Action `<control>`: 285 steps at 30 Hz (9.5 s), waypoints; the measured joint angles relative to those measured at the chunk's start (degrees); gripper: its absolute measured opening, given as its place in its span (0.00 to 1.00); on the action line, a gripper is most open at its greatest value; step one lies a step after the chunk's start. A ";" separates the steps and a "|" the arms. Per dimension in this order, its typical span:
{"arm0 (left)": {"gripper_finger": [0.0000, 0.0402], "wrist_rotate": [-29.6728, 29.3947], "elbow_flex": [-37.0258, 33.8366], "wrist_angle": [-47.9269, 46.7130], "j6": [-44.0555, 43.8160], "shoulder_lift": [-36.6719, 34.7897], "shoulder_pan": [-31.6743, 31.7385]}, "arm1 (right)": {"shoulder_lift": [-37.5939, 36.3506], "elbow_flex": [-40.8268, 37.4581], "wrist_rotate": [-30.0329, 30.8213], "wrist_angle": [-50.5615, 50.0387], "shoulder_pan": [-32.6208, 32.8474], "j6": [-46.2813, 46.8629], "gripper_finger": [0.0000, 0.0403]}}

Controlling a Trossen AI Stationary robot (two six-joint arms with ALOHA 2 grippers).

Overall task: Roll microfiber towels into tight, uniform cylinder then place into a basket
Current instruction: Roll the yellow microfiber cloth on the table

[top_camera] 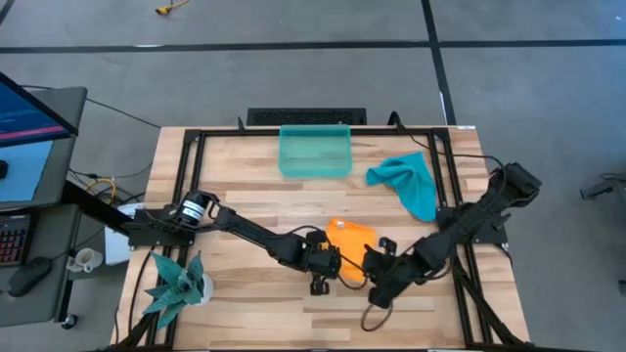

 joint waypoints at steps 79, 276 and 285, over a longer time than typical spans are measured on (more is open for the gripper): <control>0.19 -9.42 -0.45 -7.79 -0.22 -10.22 -6.07 | 15.26 2.08 1.95 1.53 -1.98 -9.45 0.12; 0.19 5.12 -9.03 13.78 18.48 -10.70 -7.04 | 15.19 -5.03 10.28 11.89 1.11 -11.51 0.06; 0.19 7.38 -17.03 21.64 14.41 -10.70 -1.56 | 15.17 -5.01 9.92 11.88 0.96 -11.51 0.05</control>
